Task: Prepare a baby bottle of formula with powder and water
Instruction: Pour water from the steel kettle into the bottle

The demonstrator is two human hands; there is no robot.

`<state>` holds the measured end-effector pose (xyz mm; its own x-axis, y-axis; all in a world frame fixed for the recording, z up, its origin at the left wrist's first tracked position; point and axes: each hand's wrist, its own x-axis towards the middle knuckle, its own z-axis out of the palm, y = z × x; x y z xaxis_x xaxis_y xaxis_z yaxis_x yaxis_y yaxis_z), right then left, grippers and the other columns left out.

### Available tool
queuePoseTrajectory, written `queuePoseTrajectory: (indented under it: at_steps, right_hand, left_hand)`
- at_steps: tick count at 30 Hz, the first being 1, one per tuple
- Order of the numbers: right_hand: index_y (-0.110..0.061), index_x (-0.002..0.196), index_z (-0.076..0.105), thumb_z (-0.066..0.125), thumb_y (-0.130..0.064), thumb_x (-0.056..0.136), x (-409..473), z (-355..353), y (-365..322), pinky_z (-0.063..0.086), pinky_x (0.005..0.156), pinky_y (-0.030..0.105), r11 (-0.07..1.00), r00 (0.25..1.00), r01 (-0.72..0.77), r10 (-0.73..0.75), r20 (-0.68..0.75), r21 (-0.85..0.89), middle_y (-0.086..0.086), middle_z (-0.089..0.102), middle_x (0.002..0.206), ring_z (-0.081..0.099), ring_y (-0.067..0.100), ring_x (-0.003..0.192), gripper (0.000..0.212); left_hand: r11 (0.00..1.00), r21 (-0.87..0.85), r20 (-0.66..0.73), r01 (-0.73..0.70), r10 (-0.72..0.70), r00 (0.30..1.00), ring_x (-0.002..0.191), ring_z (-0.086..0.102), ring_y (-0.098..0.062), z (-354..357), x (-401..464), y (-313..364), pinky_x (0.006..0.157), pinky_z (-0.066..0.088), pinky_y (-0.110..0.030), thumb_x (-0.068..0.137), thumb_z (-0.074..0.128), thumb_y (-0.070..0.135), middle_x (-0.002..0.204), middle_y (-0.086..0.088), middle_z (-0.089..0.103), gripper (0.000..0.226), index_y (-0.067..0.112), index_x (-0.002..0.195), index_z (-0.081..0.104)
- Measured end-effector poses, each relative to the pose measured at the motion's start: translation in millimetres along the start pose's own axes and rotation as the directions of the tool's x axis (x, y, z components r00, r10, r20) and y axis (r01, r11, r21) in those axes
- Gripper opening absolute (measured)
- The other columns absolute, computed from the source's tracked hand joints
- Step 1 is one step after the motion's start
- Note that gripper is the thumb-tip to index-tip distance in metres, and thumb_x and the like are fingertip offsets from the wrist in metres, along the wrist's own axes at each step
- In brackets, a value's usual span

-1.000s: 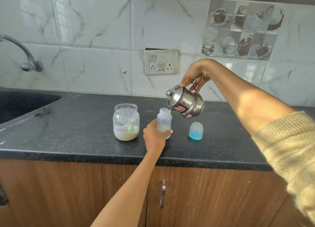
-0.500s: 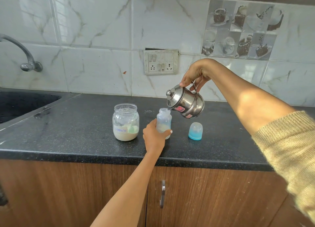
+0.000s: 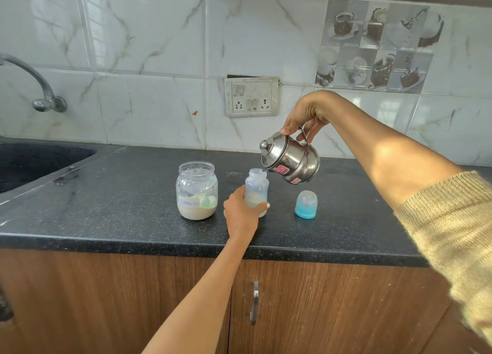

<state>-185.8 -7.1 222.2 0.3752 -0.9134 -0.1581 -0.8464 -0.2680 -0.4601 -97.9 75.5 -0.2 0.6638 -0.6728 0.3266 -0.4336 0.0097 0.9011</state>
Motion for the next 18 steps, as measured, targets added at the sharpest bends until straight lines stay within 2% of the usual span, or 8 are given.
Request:
queuePoseTrajectory:
  at_steps: [18]
  right_hand:
    - [-0.009, 0.132, 0.055, 0.066, -0.017, 0.086, 0.0, -1.6, -3.8, 0.049, 0.100, 0.038, 1.000, 1.000, -0.004, 0.004, 0.002, -0.018, 0.013, 0.040, 0.147, 0.057, 0.024, 0.120, 0.048]
  left_hand:
    - [1.000, -0.005, 0.004, -0.002, 0.002, 1.000, 0.114, 0.056, -0.022, -0.4, -0.4, 0.3, 0.095, 0.045, -0.034, 0.071, 0.079, 0.022, 0.124, -0.008, 0.061, 0.061, 0.012, 0.126, 0.054]
